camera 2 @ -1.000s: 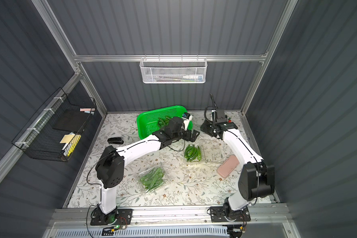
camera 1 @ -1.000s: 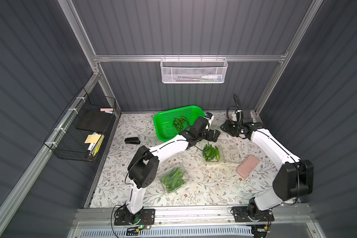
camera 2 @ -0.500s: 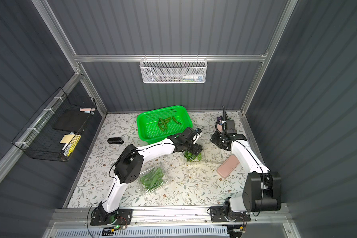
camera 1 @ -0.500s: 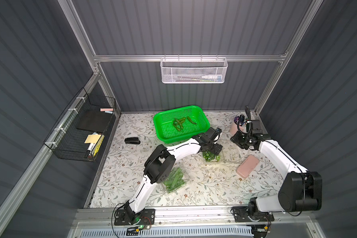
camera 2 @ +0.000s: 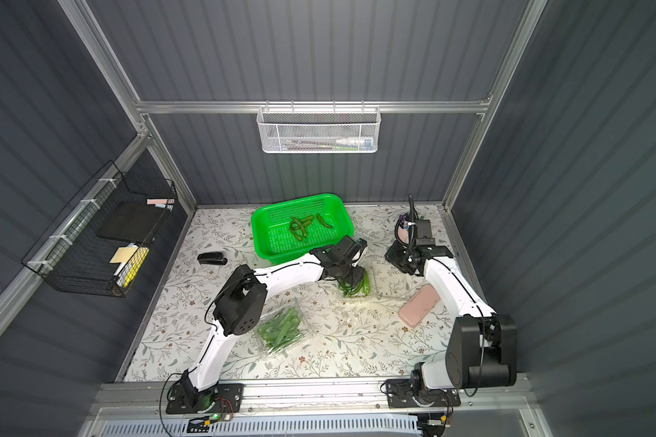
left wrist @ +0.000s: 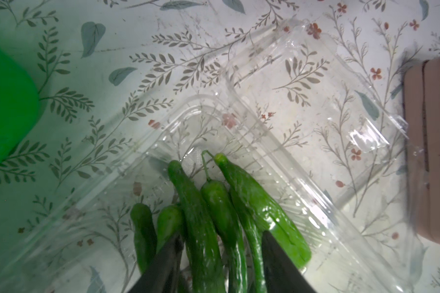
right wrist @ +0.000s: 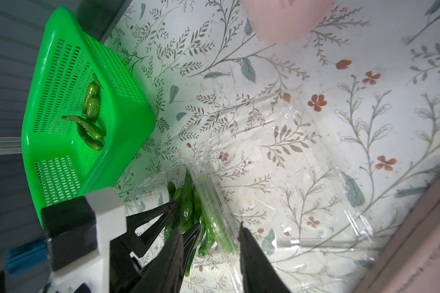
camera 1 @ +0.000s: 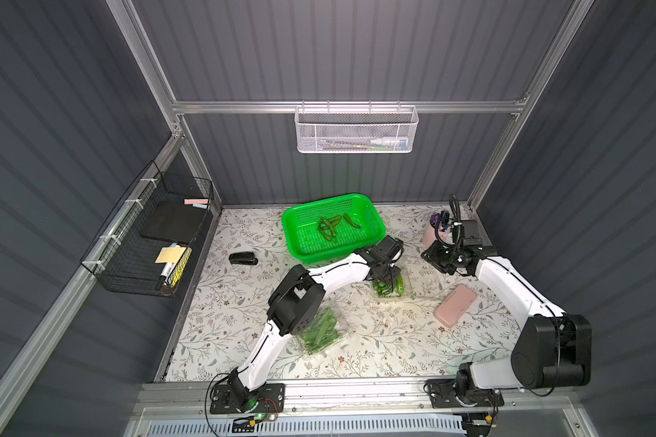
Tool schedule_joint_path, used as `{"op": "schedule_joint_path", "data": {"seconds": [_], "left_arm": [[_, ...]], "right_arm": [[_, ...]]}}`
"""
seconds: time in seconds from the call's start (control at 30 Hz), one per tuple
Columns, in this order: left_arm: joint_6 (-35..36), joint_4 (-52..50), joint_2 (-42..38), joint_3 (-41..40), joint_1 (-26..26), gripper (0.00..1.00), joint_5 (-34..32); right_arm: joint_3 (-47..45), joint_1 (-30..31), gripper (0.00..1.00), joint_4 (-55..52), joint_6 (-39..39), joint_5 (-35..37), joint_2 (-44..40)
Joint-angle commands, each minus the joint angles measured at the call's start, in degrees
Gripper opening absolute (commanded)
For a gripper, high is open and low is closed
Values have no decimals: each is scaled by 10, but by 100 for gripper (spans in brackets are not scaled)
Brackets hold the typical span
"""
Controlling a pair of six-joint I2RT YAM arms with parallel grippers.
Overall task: Take small green peppers out of containers
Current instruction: Pick up the green pepper from the packing box.
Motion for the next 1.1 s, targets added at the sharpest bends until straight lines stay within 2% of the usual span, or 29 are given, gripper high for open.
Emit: {"op": "schedule_joint_path", "data": {"seconds": [0.0, 0.23, 0.47, 0.6, 0.73, 0.97, 1.07], "left_arm": [[-5, -42, 26, 23, -1, 52, -20], [-8, -57, 45, 43, -1, 47, -20], [-5, -55, 37, 62, -1, 28, -12], [-5, -51, 21, 71, -1, 19, 7], [-4, -49, 2, 67, -2, 15, 23], [6, -38, -47, 34, -2, 7, 45], [-1, -26, -79, 13, -1, 3, 75]], "right_arm": [[1, -1, 39, -1, -4, -3, 0], [0, -1, 38, -1, -5, -5, -6], [-3, -1, 38, 0, -7, -5, -9], [-3, -1, 38, 0, -7, -5, -9], [-4, -1, 38, -2, -9, -5, -9], [-4, -1, 38, -1, -11, -5, -7], [-3, -1, 38, -1, -11, -8, -3]]}}
